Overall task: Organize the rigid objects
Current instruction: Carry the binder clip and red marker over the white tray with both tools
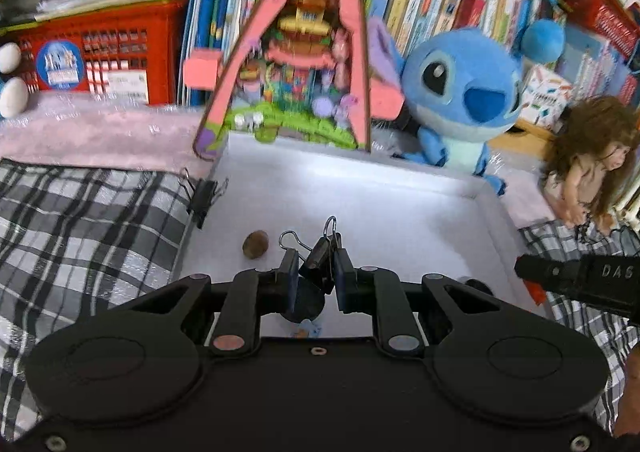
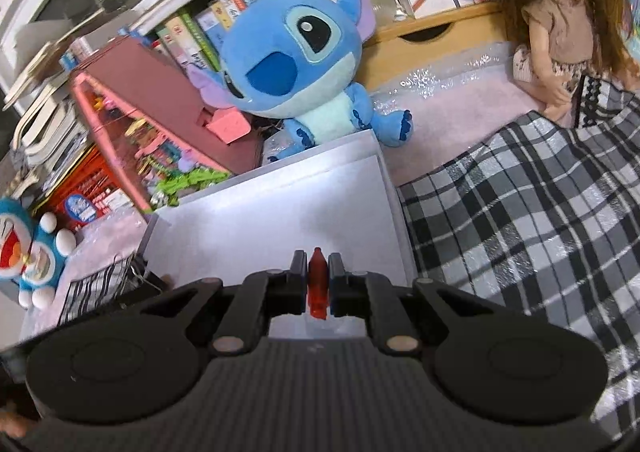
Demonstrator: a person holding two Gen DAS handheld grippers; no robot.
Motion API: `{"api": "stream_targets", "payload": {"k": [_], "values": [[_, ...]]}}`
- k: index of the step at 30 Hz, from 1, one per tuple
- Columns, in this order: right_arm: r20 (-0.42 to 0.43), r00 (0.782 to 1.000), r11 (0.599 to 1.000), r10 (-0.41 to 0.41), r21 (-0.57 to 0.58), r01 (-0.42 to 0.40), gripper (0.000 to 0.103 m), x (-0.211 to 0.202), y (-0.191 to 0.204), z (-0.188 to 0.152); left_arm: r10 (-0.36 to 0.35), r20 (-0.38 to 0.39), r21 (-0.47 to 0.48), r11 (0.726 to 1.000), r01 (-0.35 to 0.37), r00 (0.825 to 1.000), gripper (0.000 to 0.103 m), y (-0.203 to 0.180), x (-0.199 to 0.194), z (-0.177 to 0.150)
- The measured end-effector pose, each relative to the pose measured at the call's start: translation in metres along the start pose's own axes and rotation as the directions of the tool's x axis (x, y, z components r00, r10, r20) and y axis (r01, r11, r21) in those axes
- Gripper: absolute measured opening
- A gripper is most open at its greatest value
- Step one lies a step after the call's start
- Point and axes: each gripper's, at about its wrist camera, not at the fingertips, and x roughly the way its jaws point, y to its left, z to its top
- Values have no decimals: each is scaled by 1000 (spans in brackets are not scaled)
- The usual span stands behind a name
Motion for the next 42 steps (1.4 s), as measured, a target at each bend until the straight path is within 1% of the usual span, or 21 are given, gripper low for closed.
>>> {"api": "stream_targets", "payload": {"k": [6, 15, 23, 32, 42], "values": [[0, 1000, 999, -18, 30, 18, 13, 24, 2, 8, 49, -8, 12, 999, -49, 999, 17, 0, 22, 7], [5, 1000, 999, -22, 34, 22, 13, 51, -1, 6, 57, -9, 3, 998, -57, 998, 17, 3, 38, 9], [21, 1000, 1000, -21, -8, 21, 14, 59, 3, 9, 69, -18, -12, 998, -69, 997, 17, 6, 49, 13], [11, 999, 999, -39, -12, 39, 14, 68, 2, 8, 57, -27, -13, 998, -58, 998, 17, 5, 50, 12], [6, 999, 999, -42, -17, 42, 14, 71, 0, 4, 49, -26, -22, 999, -50, 998, 18, 6, 47, 8]]}}
